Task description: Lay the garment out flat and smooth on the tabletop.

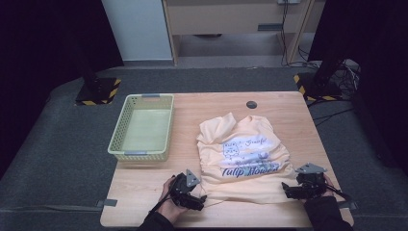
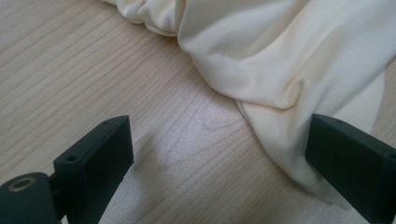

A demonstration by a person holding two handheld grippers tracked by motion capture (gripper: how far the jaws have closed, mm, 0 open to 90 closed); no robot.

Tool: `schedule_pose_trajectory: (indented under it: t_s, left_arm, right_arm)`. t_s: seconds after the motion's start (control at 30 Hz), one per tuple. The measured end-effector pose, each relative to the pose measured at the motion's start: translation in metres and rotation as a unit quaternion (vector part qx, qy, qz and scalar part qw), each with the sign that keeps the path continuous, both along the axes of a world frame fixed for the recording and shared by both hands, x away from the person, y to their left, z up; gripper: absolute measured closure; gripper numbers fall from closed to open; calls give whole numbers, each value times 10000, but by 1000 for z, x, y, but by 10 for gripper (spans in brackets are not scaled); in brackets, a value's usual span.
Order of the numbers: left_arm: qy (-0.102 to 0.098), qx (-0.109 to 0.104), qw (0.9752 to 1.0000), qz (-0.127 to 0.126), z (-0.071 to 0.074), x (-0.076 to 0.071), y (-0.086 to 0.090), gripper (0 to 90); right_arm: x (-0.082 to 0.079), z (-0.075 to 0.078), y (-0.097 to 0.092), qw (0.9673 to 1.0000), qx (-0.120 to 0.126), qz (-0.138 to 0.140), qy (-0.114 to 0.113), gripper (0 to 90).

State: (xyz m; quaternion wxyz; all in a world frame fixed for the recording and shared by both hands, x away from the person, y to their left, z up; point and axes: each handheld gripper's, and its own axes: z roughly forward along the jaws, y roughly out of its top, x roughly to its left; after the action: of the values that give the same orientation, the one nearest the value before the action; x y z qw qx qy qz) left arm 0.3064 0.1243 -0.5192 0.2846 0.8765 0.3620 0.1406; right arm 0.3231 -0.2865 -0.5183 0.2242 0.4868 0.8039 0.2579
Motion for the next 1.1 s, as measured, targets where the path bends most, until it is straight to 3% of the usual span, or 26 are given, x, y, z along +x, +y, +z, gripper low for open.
schedule_pose_trajectory:
  t_s: [0.1, 0.43, 0.83, 0.93, 1.1]
  left_arm:
    - [25, 28, 10000, -33, -1, -1, -2, 68]
    - [-13, 266, 9996, -5, 1, -8, 2, 63]
    - [90, 259, 9996, -34, 2, -13, 10, 70]
    - [131, 71, 9999, 2, 5, -11, 12, 75]
    - [56, -497, 9985, 223, 12, -1, 15, 74]
  right_arm:
    - [1, -4, 2, 9999, -100, 37, 85, 60]
    - [-10, -4, 0, 9996, 17, 135, 235, 64]
    - [-20, -3, 0, 9990, 42, 297, 346, 55]
    - [-20, 1, -1, 9992, 130, 274, 264, 53]
    - [-12, 13, -8, 9980, 624, 108, 15, 41]
